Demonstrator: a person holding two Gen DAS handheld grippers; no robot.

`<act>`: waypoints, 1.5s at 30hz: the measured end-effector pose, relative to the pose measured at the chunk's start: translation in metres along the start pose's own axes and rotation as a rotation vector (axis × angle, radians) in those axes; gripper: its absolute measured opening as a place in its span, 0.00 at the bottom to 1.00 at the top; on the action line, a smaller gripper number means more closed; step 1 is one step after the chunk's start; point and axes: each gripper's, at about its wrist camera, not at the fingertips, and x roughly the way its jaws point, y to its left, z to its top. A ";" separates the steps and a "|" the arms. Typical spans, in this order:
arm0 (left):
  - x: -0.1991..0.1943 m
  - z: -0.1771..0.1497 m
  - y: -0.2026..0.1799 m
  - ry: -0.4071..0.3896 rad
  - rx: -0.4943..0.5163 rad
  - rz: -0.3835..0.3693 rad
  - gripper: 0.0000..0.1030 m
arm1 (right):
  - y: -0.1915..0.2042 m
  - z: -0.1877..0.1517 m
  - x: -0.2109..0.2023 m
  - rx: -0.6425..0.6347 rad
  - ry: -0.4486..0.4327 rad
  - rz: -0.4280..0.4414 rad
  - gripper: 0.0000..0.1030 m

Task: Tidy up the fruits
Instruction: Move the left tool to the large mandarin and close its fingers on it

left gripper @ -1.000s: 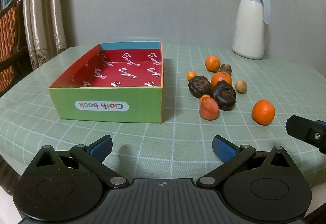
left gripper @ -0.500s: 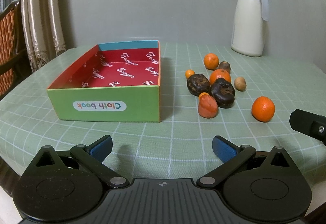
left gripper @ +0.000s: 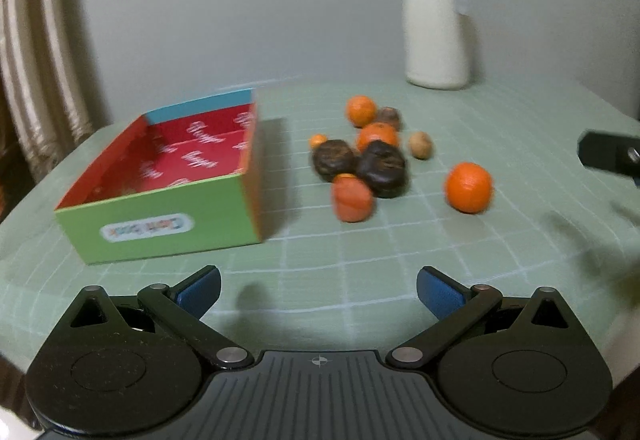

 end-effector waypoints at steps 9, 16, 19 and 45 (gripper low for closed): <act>0.002 0.032 -0.051 -0.036 0.121 -0.072 1.00 | -0.037 0.004 -0.013 0.099 -0.042 -0.063 1.00; 0.018 0.055 -0.091 -0.051 0.138 -0.103 1.00 | -0.069 0.006 -0.024 0.196 -0.074 -0.083 1.00; 0.026 0.056 -0.100 -0.051 0.139 -0.087 1.00 | -0.079 0.006 -0.028 0.219 -0.086 -0.088 1.00; 0.055 0.053 -0.108 -0.038 0.093 -0.122 0.46 | -0.096 0.005 -0.036 0.229 -0.104 -0.112 1.00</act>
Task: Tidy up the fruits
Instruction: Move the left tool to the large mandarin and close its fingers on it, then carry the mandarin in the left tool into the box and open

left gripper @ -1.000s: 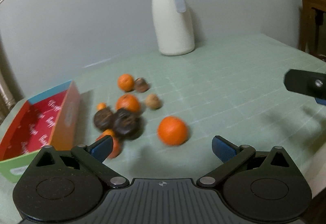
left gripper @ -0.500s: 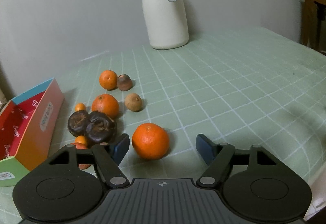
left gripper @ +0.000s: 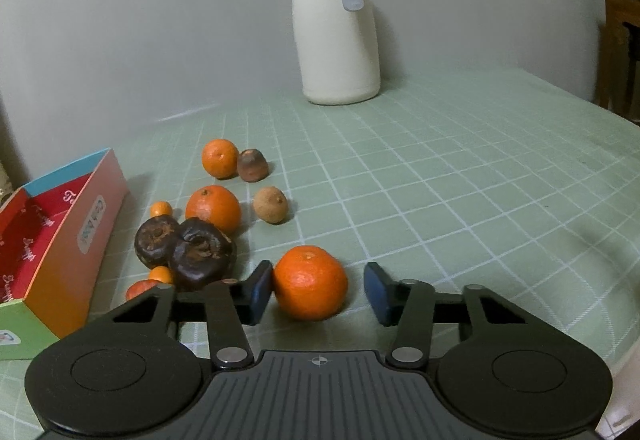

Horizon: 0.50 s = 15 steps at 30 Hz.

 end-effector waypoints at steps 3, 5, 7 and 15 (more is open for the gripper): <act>0.000 0.000 0.001 -0.001 -0.006 0.000 0.43 | 0.002 -0.001 0.000 -0.009 0.002 0.005 1.00; 0.000 -0.001 0.002 -0.003 -0.009 0.003 0.38 | 0.002 -0.001 0.001 -0.012 0.002 0.006 1.00; -0.001 -0.002 0.003 -0.003 -0.017 -0.002 0.38 | 0.003 0.000 0.002 -0.014 0.004 0.006 1.00; -0.002 -0.001 0.010 0.001 -0.047 -0.022 0.37 | 0.007 -0.001 0.003 -0.028 0.009 0.014 1.00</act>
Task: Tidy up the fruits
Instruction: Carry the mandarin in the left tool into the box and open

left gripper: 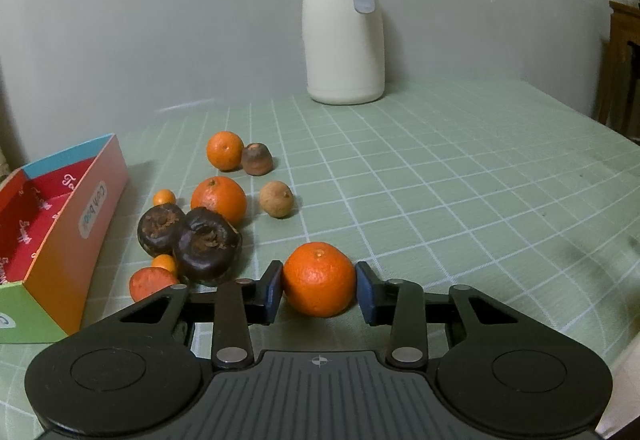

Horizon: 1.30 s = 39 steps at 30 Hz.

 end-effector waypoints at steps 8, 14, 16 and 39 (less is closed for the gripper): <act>-0.017 0.004 0.016 -0.037 -0.008 0.024 0.37 | 0.007 -0.001 0.007 -0.013 0.015 0.019 1.00; -0.037 0.014 0.048 -0.079 -0.034 0.079 0.37 | 0.021 -0.005 0.013 -0.030 0.036 0.049 1.00; -0.043 0.018 0.063 -0.091 -0.045 0.105 0.37 | 0.027 -0.006 0.015 -0.036 0.045 0.061 1.00; -0.009 -0.004 0.251 0.065 -0.316 0.387 0.37 | 0.133 -0.048 0.063 -0.198 0.192 0.203 1.00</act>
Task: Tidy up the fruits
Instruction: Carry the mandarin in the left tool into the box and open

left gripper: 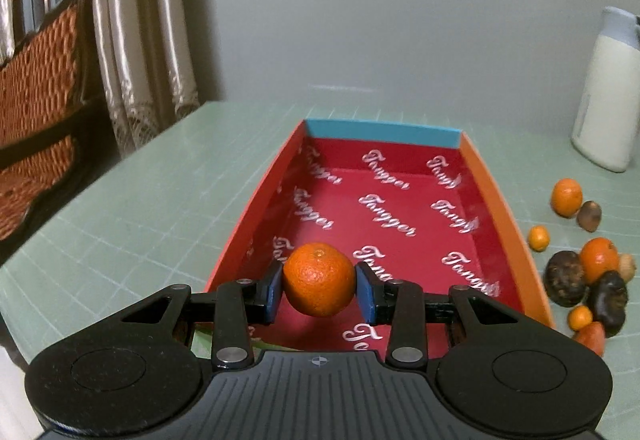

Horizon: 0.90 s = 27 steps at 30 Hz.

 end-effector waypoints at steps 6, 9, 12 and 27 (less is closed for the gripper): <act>0.002 -0.003 0.000 0.000 0.002 0.013 0.38 | 0.013 -0.004 0.010 -0.025 0.020 0.021 1.00; 0.001 -0.003 -0.002 -0.003 0.010 0.021 0.38 | 0.016 -0.004 0.013 -0.023 0.026 0.028 1.00; 0.002 -0.004 -0.003 -0.008 0.020 0.028 0.38 | 0.018 -0.005 0.014 -0.026 0.031 0.033 1.00; 0.002 -0.002 -0.002 -0.003 -0.005 0.029 0.48 | 0.025 -0.005 0.013 -0.048 0.030 0.041 1.00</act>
